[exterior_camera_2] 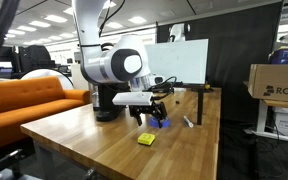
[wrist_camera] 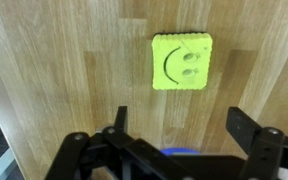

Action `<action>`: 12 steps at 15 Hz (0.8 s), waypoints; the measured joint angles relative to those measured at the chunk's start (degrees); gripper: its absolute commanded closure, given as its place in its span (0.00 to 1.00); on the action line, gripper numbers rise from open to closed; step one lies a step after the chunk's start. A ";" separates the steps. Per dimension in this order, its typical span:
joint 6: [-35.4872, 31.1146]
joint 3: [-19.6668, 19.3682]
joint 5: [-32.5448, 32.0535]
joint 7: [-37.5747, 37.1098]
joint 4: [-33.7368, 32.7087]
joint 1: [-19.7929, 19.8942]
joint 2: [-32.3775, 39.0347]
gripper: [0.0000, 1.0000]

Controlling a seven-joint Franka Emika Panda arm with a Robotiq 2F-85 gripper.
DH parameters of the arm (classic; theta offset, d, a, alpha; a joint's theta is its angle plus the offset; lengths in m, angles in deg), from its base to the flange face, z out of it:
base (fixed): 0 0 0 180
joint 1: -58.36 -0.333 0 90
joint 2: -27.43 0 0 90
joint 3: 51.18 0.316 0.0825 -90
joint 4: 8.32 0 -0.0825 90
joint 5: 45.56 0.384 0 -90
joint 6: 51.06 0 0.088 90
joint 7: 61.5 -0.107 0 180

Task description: Wipe the table with the sponge

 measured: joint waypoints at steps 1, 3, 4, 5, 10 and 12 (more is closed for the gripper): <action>1.91 0.09 0.00 0.00 -0.07 -0.02 -1.48 0.00; 6.97 0.31 0.00 0.03 -0.16 -0.06 -5.51 0.00; 10.07 0.46 0.00 0.09 -0.19 -0.06 -8.06 0.00; 13.04 0.62 0.00 0.16 -0.20 -0.07 -10.59 0.00; 27.78 0.82 -0.01 0.75 -0.15 -0.80 -23.11 0.00; 32.89 0.82 -0.02 0.91 -0.12 -1.13 -27.50 0.00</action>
